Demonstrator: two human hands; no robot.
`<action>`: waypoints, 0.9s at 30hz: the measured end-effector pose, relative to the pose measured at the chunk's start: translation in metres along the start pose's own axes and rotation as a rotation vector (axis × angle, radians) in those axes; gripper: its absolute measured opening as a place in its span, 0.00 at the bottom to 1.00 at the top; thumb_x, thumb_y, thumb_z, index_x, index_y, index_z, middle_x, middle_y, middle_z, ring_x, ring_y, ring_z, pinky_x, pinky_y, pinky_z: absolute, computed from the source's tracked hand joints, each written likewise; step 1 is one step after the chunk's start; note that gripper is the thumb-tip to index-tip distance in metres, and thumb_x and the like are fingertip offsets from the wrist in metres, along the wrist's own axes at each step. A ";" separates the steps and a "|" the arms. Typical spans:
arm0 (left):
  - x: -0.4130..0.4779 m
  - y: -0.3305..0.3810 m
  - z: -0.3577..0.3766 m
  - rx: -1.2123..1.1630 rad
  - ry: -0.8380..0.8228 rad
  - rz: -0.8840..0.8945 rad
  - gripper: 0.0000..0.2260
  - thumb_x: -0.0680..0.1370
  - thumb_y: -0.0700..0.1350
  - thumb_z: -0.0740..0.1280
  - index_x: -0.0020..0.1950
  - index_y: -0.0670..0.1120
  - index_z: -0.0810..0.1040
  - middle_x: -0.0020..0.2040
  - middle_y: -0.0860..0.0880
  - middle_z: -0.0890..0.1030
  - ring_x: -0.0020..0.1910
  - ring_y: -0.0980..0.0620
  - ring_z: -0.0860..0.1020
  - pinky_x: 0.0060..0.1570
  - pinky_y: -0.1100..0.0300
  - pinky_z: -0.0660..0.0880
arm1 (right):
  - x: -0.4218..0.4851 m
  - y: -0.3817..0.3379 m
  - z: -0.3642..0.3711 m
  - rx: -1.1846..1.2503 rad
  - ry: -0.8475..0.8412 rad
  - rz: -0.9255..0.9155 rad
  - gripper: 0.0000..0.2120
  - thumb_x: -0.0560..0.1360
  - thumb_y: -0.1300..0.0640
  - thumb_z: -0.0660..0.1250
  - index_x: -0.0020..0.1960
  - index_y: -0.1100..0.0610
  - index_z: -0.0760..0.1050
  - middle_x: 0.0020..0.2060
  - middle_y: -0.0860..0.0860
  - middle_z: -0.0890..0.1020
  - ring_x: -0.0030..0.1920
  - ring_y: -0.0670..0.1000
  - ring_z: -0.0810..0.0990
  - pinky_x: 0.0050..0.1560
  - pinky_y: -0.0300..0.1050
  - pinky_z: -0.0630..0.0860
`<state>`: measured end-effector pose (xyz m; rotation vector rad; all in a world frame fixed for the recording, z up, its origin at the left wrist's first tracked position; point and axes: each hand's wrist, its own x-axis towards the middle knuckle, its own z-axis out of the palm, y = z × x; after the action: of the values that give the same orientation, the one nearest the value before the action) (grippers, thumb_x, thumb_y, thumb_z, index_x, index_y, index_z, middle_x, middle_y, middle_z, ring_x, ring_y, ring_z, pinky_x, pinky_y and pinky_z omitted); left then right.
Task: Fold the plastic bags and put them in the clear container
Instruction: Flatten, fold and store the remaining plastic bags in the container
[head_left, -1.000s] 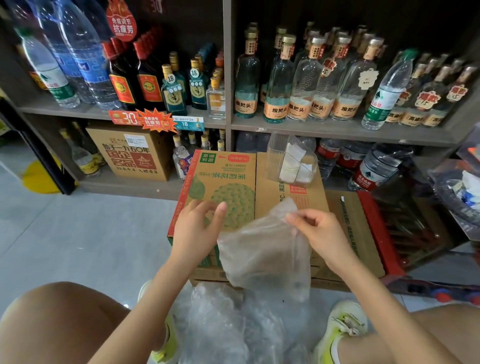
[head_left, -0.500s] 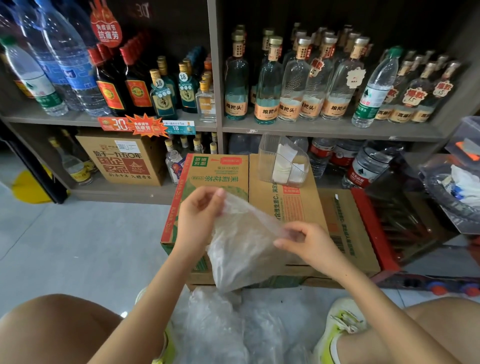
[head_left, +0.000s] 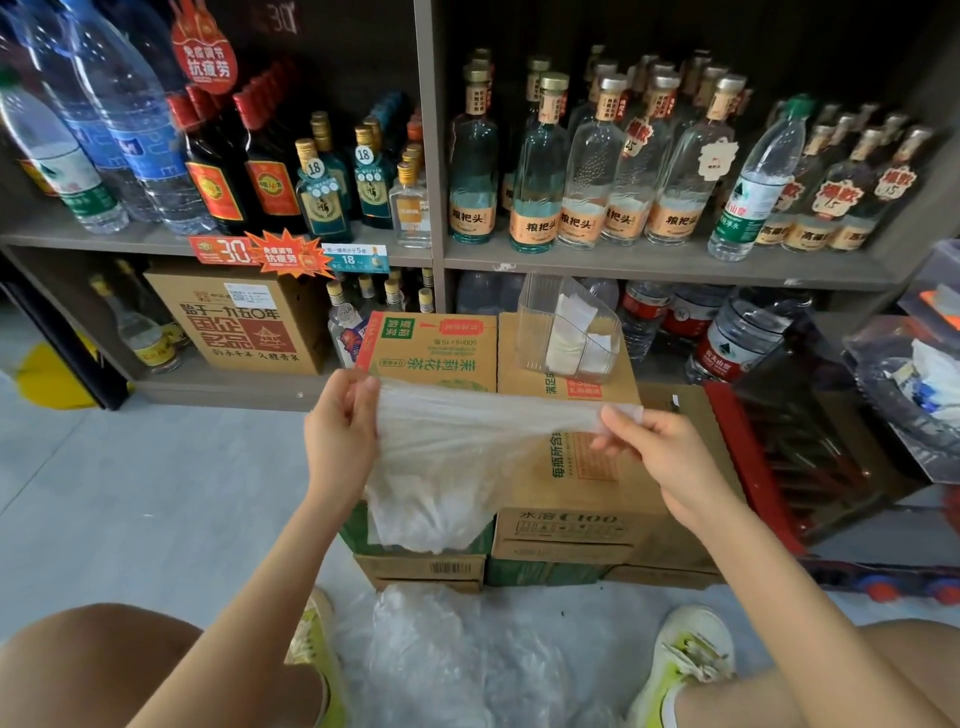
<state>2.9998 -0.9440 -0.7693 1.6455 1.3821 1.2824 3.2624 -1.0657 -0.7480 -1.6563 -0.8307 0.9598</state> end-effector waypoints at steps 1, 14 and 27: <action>0.006 -0.007 0.006 0.032 -0.007 -0.008 0.08 0.82 0.46 0.60 0.44 0.47 0.72 0.25 0.51 0.67 0.24 0.54 0.65 0.26 0.58 0.63 | 0.009 0.000 0.004 -0.011 0.070 -0.002 0.10 0.75 0.53 0.67 0.45 0.59 0.82 0.38 0.53 0.84 0.38 0.46 0.79 0.41 0.37 0.70; 0.053 -0.037 0.030 -0.124 -0.175 -0.639 0.27 0.78 0.62 0.62 0.66 0.43 0.67 0.55 0.44 0.75 0.51 0.45 0.77 0.52 0.47 0.78 | 0.019 0.048 0.077 -0.497 -0.161 -0.071 0.37 0.69 0.36 0.68 0.73 0.48 0.63 0.65 0.44 0.72 0.64 0.46 0.71 0.65 0.47 0.69; -0.009 -0.035 0.015 -0.271 -0.185 -0.809 0.04 0.76 0.35 0.68 0.42 0.38 0.76 0.28 0.46 0.77 0.26 0.50 0.72 0.33 0.58 0.70 | 0.018 0.083 0.120 -0.764 0.147 -0.256 0.10 0.71 0.41 0.70 0.42 0.47 0.82 0.47 0.42 0.78 0.50 0.48 0.72 0.47 0.45 0.56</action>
<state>3.0021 -0.9415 -0.8084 0.8397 1.4531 0.7658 3.1694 -1.0216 -0.8525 -2.1482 -1.3736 0.3352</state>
